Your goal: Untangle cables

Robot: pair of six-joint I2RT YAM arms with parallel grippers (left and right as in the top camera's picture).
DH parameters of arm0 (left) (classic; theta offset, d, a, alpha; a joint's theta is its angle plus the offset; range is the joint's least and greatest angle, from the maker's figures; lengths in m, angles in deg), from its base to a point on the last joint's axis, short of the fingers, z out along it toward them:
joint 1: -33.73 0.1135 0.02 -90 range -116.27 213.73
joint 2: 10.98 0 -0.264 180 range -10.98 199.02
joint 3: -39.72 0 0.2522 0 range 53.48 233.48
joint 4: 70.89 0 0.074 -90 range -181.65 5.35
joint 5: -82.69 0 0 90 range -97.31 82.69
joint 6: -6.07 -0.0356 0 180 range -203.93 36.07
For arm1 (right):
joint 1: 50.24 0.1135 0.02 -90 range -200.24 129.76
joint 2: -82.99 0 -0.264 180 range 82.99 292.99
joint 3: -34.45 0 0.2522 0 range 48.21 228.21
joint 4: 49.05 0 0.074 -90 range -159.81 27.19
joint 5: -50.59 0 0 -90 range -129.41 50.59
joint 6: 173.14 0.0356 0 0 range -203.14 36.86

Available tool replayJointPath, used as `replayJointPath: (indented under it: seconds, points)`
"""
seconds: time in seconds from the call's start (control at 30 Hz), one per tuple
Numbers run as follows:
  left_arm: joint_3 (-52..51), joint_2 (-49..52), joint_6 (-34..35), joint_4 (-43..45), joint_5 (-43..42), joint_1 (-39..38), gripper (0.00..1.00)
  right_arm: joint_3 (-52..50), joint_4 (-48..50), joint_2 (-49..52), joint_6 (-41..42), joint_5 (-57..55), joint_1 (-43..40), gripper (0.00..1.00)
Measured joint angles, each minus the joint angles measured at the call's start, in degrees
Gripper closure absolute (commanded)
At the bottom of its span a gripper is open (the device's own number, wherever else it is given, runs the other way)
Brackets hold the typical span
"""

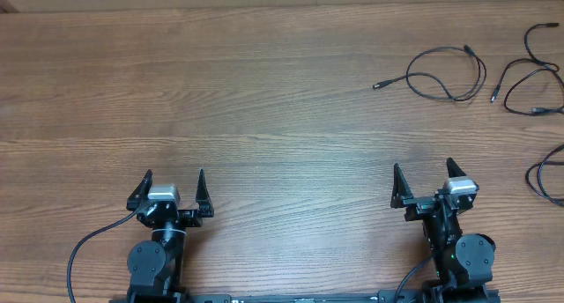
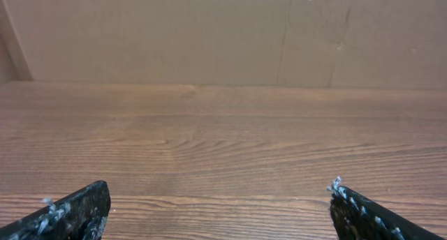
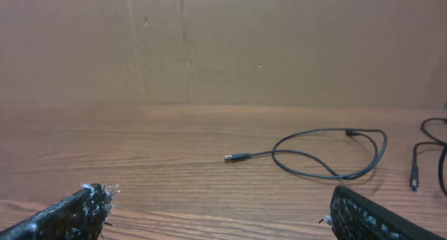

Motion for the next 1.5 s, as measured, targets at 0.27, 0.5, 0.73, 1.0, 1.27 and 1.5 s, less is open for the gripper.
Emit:
replayJointPath:
  seconds: [0.27, 0.5, 0.73, 1.0, 1.27, 1.5]
  points:
    - [0.0, 0.0, 0.0, 0.0, 0.0, 0.0, 0.00, 0.0, 0.0, 0.0, -3.7, 0.3, 0.0, 0.00]
    - [0.0, 0.0, 0.0, 0.0, 0.0, 0.0, 0.00, 0.0, 0.0, 0.0, -4.2, 0.3, 0.0, 0.00]
    - [0.0, 0.0, 0.0, 0.0, 0.0, 0.0, 0.00, 0.0, -0.1, 0.0, -4.4, 0.3, 0.0, 0.00]
    - [0.0, 0.0, 0.0, 0.0, 0.0, 0.0, 0.00, 0.0, -0.1, 0.0, -4.5, 0.3, 0.0, 0.00]
    - [0.0, 0.0, 0.0, 0.0, 0.0, 0.0, 0.00, 0.0, -0.1, 0.0, -4.6, 0.4, 0.0, 0.00]
    - [0.0, 0.0, 0.0, 0.0, 0.0, 0.0, 0.00, 0.0, -0.1, 0.0, -4.6, 0.3, 0.0, 0.00]
